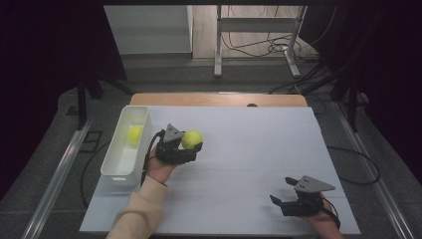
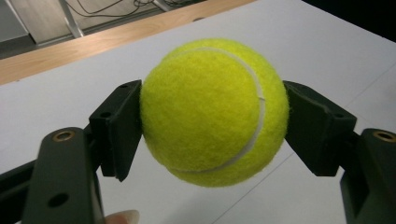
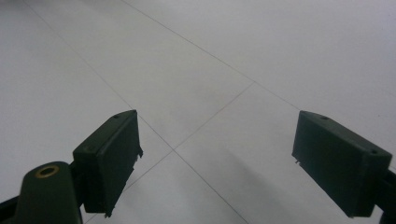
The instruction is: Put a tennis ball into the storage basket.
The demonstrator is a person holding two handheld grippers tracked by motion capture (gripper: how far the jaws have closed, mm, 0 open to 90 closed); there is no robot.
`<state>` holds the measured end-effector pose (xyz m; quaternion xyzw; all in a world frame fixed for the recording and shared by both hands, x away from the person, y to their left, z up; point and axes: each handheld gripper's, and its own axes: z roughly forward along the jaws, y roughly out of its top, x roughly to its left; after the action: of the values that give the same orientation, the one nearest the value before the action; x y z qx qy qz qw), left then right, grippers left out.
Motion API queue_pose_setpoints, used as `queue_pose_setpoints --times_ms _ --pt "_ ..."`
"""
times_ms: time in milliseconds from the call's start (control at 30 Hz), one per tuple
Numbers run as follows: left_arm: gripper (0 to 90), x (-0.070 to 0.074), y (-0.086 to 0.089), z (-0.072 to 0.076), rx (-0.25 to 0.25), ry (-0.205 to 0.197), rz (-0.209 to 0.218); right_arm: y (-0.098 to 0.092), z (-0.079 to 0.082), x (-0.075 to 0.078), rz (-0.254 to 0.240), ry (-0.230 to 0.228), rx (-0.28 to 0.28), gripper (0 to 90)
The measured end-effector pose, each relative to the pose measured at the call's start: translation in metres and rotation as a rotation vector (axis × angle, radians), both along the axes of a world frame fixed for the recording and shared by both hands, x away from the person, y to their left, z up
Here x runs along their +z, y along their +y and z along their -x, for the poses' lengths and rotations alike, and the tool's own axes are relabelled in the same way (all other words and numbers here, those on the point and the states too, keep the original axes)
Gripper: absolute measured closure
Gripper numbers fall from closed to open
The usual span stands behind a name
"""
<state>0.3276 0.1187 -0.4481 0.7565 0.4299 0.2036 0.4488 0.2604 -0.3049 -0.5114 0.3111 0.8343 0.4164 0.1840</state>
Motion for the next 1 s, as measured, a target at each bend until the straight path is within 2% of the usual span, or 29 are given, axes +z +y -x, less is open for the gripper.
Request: queue_pose_setpoints --times_ms 433,667,1000 --pt "26.4 0.006 0.031 0.003 0.079 -0.019 0.018 0.000 0.000 0.000 0.000 0.000 -0.002 15.6" --pt "26.4 0.007 0.048 0.006 0.124 -0.027 0.010 0.000 0.000 0.000 0.000 0.000 -0.002 15.5" --pt "26.4 0.012 0.071 0.012 0.176 -0.035 0.031 0.000 0.000 0.000 0.003 -0.001 -0.004 15.6"
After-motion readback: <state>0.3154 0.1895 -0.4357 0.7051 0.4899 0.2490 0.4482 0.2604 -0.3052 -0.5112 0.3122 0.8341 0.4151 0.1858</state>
